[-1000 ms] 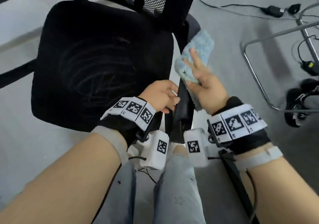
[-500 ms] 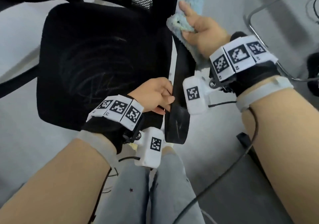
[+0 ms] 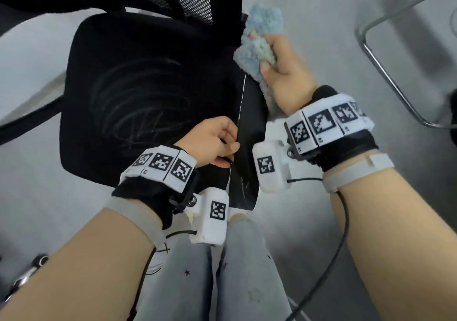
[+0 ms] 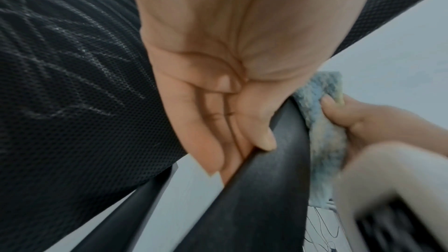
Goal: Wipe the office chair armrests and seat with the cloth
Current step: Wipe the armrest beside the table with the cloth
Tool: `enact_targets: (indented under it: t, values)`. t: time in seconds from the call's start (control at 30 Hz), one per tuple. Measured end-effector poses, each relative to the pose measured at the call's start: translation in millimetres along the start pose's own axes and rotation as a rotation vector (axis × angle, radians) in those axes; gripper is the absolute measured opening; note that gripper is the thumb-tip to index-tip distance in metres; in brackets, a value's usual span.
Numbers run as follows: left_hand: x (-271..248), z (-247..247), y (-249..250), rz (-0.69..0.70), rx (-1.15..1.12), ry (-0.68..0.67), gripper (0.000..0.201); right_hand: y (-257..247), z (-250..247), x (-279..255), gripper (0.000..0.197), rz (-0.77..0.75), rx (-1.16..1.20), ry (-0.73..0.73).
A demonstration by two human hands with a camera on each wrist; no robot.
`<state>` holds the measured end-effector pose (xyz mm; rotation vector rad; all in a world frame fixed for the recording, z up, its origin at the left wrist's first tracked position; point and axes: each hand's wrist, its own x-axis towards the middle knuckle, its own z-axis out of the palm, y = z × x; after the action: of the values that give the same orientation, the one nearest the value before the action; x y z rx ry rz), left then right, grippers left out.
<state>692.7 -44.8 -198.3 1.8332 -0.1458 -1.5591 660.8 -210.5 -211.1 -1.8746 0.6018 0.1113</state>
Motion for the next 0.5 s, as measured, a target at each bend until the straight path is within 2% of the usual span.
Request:
enact_targets:
  t: [0.13, 0.33, 0.43, 0.5]
  values:
    - [3.9, 3.4, 2.0, 0.015, -0.039, 0.009, 0.02, 3.9, 8.3, -48.1, 0.045, -0.014, -0.013, -0.045]
    - [15.5, 4.3, 8.1, 0.068, -0.17, 0.08, 0.016, 1.9, 7.6, -8.6, 0.046, -0.034, -0.101, -0.006]
    - [23.7, 1.6, 18.4, 0.106, -0.2, 0.097, 0.012, 8.9, 8.1, -31.9, 0.051, -0.043, -0.066, -0.041]
    - [24.9, 0.1, 19.0, 0.134, -0.241, 0.106, 0.013, 16.7, 14.7, -56.3, 0.05, -0.114, -0.017, -0.037]
